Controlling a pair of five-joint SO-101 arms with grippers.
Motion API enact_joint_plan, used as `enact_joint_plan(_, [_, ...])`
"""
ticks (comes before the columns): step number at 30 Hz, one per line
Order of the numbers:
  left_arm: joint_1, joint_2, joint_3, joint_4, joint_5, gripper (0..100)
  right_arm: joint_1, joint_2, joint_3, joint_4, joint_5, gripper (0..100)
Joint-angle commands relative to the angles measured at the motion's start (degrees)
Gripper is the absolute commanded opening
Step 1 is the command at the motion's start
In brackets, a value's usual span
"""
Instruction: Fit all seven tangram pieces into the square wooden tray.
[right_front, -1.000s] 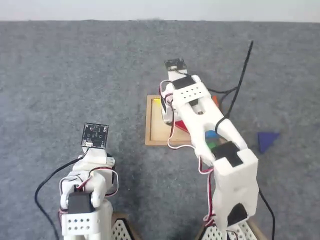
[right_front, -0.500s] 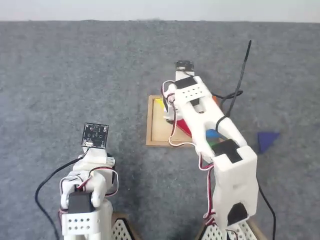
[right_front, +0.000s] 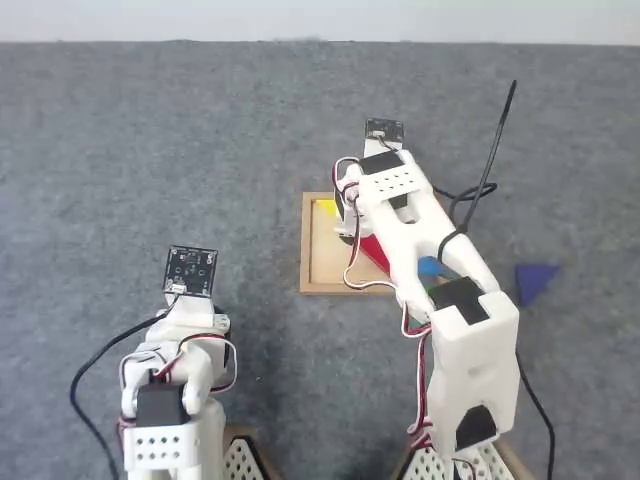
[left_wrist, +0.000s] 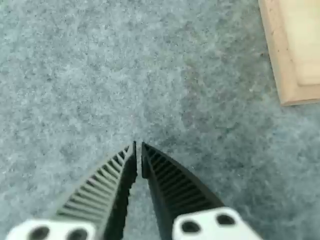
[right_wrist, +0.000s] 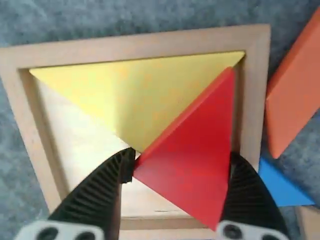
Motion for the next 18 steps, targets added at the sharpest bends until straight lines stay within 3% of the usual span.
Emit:
enact_joint_plan(1, [0.26,-0.97,-0.57,0.18,-0.09,2,1.54,-4.62,-3.08,0.13,-0.18,19.0])
enact_joint_plan(7, [0.26,-0.97,-0.57,0.18,-0.09,2,1.54,-7.60,-2.99,0.13,0.70,30.0])
enact_joint_plan(18, [0.26,-0.97,-0.57,0.18,-0.09,2,1.19,-8.22,-2.29,1.01,1.76,30.3])
